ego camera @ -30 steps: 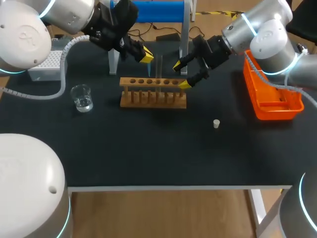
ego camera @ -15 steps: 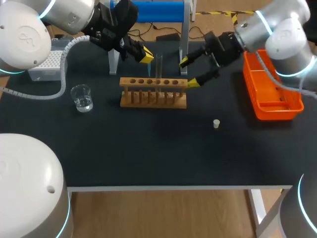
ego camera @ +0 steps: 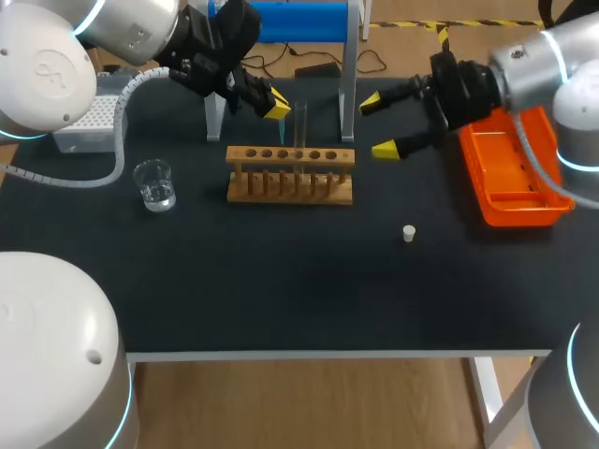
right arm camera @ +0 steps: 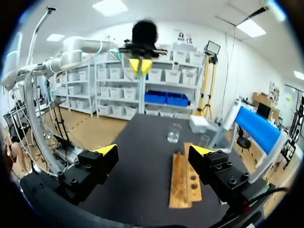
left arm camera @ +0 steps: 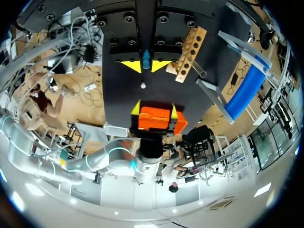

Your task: Invert the test tube, pick up the pipette, mount the tip to pipette, aspirate from beaker and dispense into the tube, eject the tip, return the pipette, and cap with the stopper.

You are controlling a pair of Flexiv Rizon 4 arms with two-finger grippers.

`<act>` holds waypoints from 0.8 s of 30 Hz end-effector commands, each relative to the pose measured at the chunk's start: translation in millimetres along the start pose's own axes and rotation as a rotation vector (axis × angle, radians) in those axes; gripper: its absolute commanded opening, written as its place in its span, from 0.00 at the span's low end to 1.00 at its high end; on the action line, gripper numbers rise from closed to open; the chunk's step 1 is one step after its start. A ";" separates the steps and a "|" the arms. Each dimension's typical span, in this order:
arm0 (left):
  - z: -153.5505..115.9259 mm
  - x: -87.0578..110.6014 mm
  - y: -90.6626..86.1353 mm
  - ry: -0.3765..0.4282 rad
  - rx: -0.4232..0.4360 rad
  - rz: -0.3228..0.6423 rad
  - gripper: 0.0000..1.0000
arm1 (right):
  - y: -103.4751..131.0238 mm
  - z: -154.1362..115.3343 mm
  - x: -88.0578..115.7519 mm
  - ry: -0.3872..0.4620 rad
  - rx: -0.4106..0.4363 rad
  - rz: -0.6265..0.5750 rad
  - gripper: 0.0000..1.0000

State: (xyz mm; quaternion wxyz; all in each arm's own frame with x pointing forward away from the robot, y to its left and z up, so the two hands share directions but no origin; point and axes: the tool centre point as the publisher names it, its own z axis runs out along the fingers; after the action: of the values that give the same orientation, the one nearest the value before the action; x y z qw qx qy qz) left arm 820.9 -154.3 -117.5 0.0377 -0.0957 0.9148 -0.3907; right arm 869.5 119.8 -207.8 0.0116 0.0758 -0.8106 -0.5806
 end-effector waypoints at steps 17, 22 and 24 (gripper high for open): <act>-1.3 -0.3 -0.5 0.002 -0.005 -0.001 0.00 | 51.3 25.8 39.9 -0.102 -0.309 0.061 1.00; -1.3 -0.3 -0.5 0.002 -0.005 -0.001 0.00 | 60.9 37.7 41.0 -0.066 -0.351 0.071 1.00; -1.3 -0.3 -0.5 0.002 -0.005 -0.001 0.00 | 65.0 42.2 41.8 -0.053 -0.361 0.067 1.00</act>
State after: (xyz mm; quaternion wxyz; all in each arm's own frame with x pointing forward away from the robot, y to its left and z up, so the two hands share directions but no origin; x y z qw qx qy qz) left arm 821.0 -154.2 -117.5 0.0377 -0.0957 0.9147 -0.3908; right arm 811.7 166.3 -161.7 0.0186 0.0253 -0.6978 -0.7156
